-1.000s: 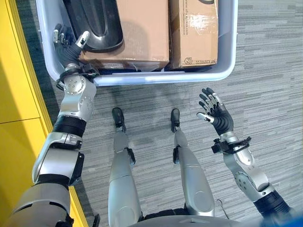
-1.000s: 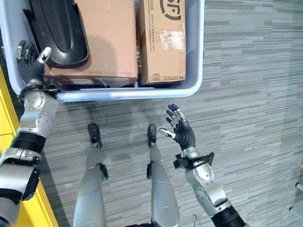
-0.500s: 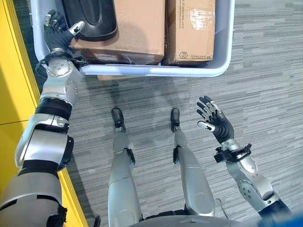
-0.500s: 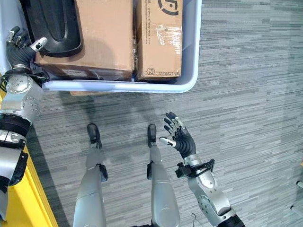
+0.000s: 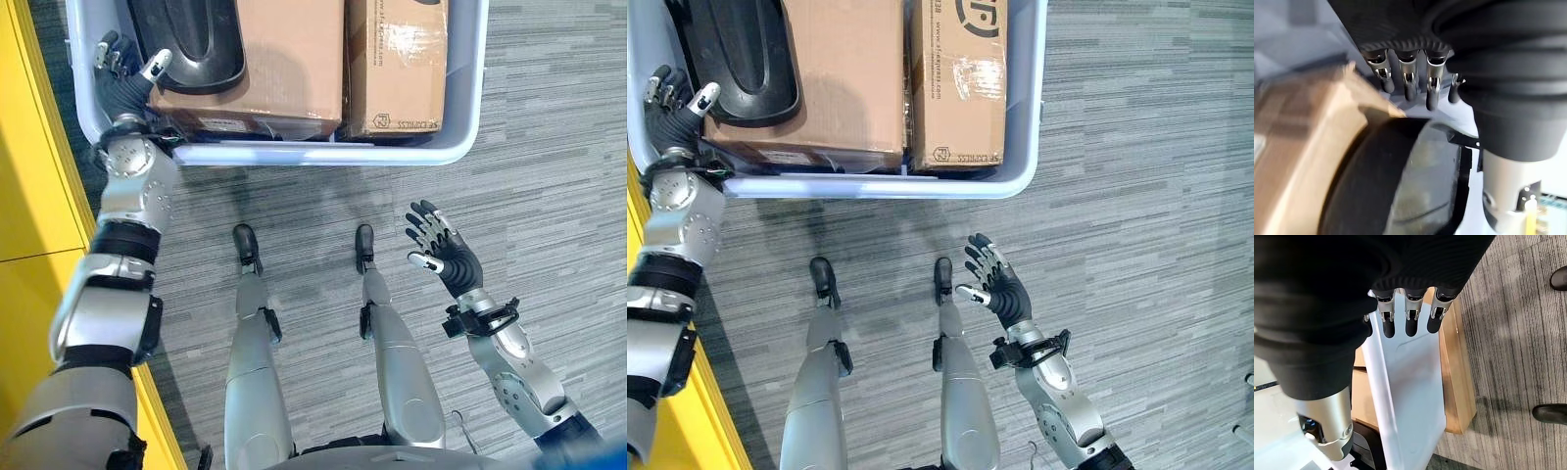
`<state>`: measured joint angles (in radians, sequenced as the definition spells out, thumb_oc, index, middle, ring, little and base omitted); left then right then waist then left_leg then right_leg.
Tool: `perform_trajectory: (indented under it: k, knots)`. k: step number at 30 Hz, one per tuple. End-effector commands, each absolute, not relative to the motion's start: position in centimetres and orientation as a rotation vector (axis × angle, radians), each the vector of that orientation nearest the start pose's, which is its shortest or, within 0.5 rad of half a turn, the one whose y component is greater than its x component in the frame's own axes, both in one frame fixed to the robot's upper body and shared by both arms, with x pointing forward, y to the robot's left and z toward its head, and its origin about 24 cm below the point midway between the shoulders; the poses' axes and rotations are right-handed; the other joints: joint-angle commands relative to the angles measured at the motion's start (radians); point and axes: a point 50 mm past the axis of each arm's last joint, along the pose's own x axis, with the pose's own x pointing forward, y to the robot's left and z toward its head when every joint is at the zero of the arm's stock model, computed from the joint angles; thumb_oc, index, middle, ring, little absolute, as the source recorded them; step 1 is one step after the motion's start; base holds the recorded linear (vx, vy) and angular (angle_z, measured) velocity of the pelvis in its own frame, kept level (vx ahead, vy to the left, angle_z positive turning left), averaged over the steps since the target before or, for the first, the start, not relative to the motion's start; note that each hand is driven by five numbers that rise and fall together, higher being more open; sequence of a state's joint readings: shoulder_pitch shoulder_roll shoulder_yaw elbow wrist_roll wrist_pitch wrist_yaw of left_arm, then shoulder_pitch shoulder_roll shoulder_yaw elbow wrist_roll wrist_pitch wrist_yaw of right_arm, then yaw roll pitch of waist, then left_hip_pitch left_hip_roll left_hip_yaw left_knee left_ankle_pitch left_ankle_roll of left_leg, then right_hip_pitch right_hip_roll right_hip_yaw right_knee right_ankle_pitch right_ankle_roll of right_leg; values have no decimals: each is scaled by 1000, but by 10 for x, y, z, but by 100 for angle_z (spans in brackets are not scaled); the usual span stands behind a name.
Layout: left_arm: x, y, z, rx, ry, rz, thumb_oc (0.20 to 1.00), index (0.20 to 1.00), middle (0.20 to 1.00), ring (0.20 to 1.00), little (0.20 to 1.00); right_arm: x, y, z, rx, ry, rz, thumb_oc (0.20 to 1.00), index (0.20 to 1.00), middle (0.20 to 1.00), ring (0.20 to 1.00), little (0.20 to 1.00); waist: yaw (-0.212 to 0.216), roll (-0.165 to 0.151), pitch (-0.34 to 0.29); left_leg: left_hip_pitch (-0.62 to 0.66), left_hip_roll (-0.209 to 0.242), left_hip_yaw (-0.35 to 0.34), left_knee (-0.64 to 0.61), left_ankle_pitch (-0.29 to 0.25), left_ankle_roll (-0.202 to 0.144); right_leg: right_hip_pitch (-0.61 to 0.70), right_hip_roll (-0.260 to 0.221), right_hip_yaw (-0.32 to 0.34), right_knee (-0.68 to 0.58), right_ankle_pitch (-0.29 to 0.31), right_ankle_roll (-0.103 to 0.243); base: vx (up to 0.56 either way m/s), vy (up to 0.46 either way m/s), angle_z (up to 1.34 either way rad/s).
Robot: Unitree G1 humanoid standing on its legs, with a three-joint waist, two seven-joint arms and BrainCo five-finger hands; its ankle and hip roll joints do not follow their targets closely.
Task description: Move parts from the plastic box to the shelf.
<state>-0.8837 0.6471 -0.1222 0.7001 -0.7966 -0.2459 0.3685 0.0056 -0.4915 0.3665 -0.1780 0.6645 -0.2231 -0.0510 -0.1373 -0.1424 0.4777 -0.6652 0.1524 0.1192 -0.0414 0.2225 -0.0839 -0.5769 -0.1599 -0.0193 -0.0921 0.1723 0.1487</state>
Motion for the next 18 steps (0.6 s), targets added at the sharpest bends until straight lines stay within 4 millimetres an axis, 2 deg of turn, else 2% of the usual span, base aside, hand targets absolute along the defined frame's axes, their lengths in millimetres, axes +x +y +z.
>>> perform_trajectory:
  k: [1, 2, 3, 6, 12, 18]
  knots:
    - [363, 292, 141, -295, -163, 572, 1000, 1000, 1000, 1000, 1000, 240, -161, 98, 238, -235, 281, 1000, 1000, 1000, 1000, 1000, -8, -39, 42, 104, 59, -19, 72, -157, -38, 212, -89, -35, 19, -67, 56, 0, 0, 0]
    - [363, 292, 141, -295, -163, 572, 1000, 1000, 1000, 1000, 1000, 240, -161, 97, 238, -234, 281, 1000, 1000, 1000, 1000, 1000, -8, -39, 42, 104, 60, -19, 72, -157, -38, 212, -89, -35, 19, -67, 56, 0, 0, 0]
    - [359, 276, 122, -336, -129, 530, 1000, 1000, 1000, 1000, 1000, 242, -158, 99, 235, -238, 280, 1000, 1000, 1000, 1000, 1000, -4, -38, 42, 114, 59, -15, 70, -157, -36, 213, -89, -33, 25, -71, 53, 0, 0, 0]
    - [355, 262, 106, -387, -104, 498, 1000, 1000, 1000, 1000, 1000, 244, -155, 100, 226, -243, 277, 1000, 1000, 1000, 1000, 1000, -2, -36, 42, 126, 59, -12, 62, -155, -35, 215, -88, -29, 29, -74, 51, 0, 0, 0]
    - [349, 248, 97, -448, -103, 463, 1000, 1000, 1000, 1000, 1000, 246, -153, 100, 212, -242, 273, 1000, 1000, 1000, 1000, 1000, 4, -32, 42, 138, 58, -10, 57, -155, -31, 215, -88, -27, 36, -79, 46, 0, 0, 0]
    - [346, 244, 96, -480, -113, 460, 1000, 1000, 1000, 1000, 1000, 248, -152, 99, 203, -237, 268, 1000, 1000, 1000, 1000, 1000, 9, -24, 42, 152, 54, -5, 56, -157, -28, 221, -89, -23, 39, -84, 43, 0, 0, 0]
